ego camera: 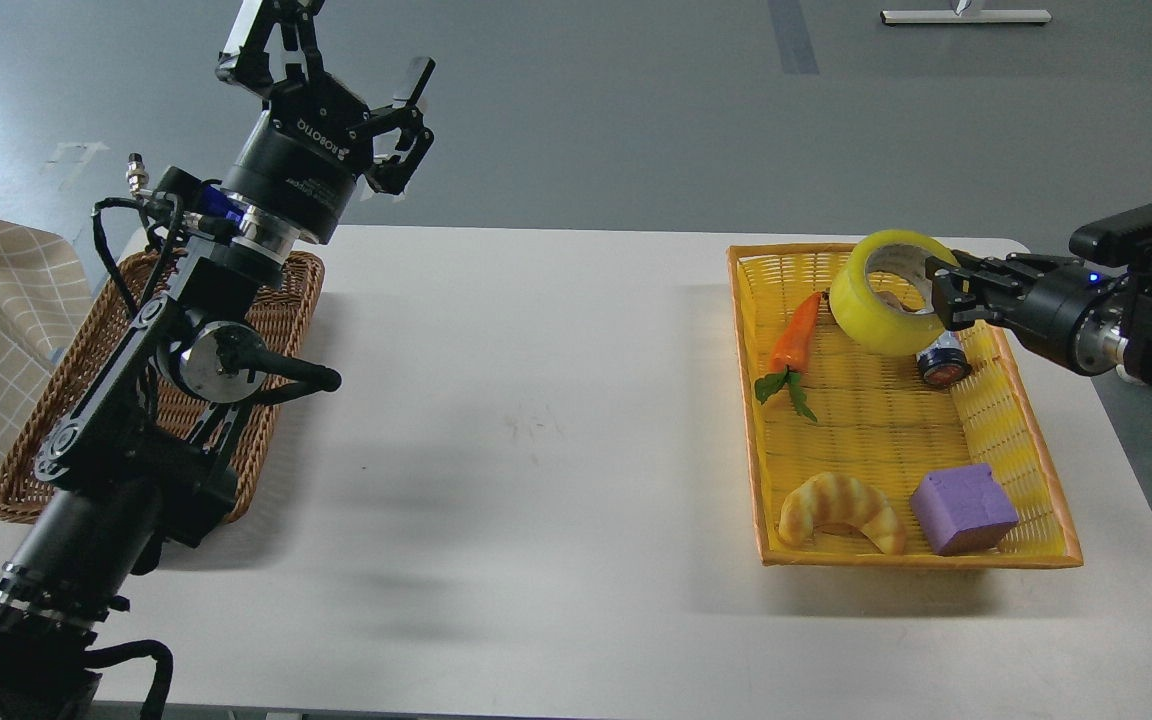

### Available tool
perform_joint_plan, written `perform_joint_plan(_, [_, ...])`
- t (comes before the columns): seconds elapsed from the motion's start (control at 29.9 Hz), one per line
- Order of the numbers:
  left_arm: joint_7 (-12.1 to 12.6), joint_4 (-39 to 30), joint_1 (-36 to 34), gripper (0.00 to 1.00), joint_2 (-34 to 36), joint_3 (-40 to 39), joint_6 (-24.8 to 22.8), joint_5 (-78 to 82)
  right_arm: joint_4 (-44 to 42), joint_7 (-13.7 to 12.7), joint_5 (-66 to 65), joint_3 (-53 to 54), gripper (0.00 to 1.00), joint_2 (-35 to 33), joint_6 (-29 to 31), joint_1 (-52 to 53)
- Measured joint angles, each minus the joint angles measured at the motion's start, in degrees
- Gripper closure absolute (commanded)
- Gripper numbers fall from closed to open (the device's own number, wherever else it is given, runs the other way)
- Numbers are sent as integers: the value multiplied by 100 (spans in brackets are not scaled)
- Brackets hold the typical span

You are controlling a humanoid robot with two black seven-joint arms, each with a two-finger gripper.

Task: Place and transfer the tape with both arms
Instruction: 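Lift the tape roll out of the tray and carry it toward the table center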

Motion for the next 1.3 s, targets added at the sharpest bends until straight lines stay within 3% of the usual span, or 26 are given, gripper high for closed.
perform_joint_plan(0.3, [0,-2,0,2,4,1,10,0,-435,-50,1,-1117,89,1289,190,1340])
perform_joint_plan(0.6, [-7,-4,4,2,27,3,9,8,-2454,-5,3,-1911,90,3347,107,2383])
perform_joint_plan(0.97, [-7,-18,4,2,54,-19,3,8,-3020,-13,1,-2957,90,3478,-347,2182])
perform_joint_plan(1.3, [-7,-11,-10,2,53,-21,-1,7,-2942,-37,1,-2960,90,3477,-464,1855])
